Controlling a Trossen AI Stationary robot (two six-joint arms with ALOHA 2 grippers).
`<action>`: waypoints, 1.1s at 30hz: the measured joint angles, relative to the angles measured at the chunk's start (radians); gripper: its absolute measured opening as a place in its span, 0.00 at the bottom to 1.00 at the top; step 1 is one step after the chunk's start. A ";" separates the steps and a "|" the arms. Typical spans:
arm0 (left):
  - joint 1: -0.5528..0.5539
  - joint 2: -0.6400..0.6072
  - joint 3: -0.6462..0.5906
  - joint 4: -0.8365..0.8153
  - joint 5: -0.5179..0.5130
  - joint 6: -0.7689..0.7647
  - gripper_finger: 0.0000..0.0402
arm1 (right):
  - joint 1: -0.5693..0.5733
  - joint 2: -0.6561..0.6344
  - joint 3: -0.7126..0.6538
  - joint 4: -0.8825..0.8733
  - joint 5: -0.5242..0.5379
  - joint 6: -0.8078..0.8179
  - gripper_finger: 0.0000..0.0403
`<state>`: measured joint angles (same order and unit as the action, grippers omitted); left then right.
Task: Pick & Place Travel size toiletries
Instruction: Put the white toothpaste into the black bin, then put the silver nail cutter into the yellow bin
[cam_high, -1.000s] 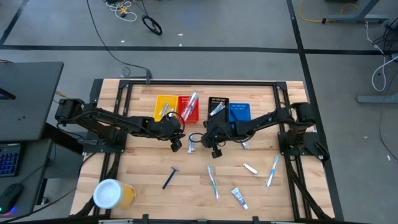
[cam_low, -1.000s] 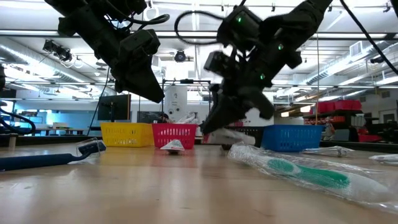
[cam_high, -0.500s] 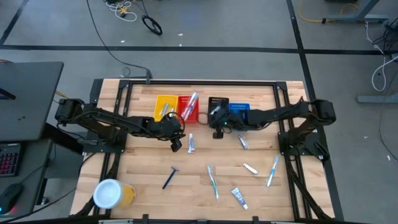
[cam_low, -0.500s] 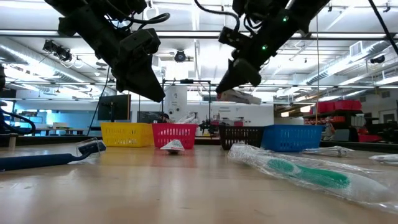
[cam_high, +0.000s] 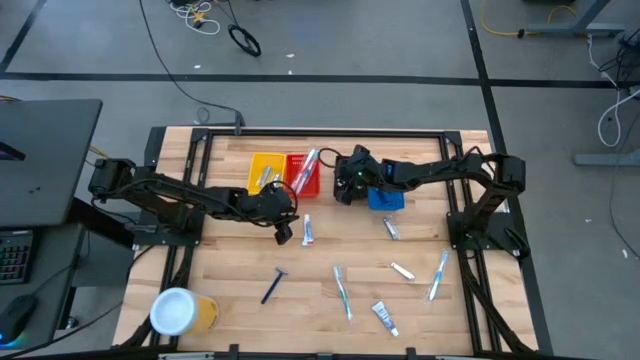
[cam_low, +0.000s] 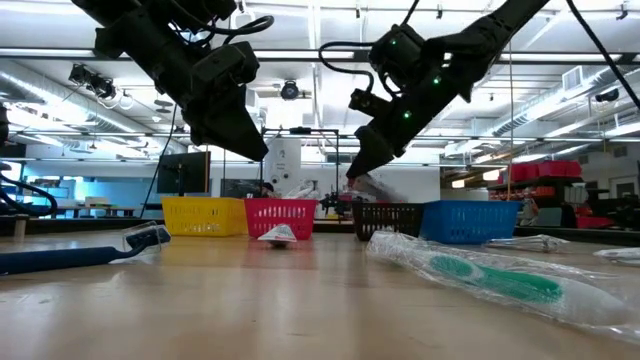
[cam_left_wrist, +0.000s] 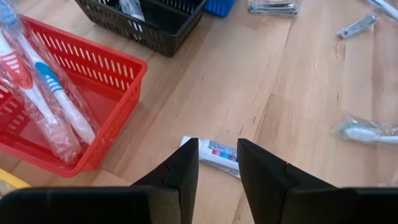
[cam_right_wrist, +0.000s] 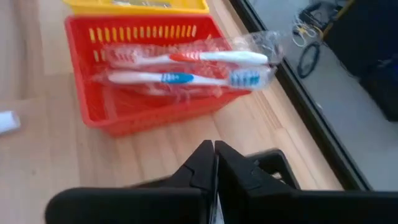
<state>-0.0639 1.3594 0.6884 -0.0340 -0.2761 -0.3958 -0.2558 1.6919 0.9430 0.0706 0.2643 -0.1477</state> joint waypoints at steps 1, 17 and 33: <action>0.000 0.000 0.000 0.000 0.000 0.000 0.29 | -0.008 0.005 -0.002 0.012 -0.018 -0.001 0.06; 0.000 0.000 0.000 0.003 0.000 0.000 0.29 | 0.012 0.020 -0.020 -0.007 -0.179 0.033 0.17; 0.000 0.000 0.000 0.003 0.000 0.000 0.29 | 0.217 0.019 -0.019 -0.081 -0.293 0.084 0.17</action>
<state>-0.0641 1.3593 0.6884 -0.0311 -0.2761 -0.3958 -0.0387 1.7111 0.9241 -0.0104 -0.0292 -0.0636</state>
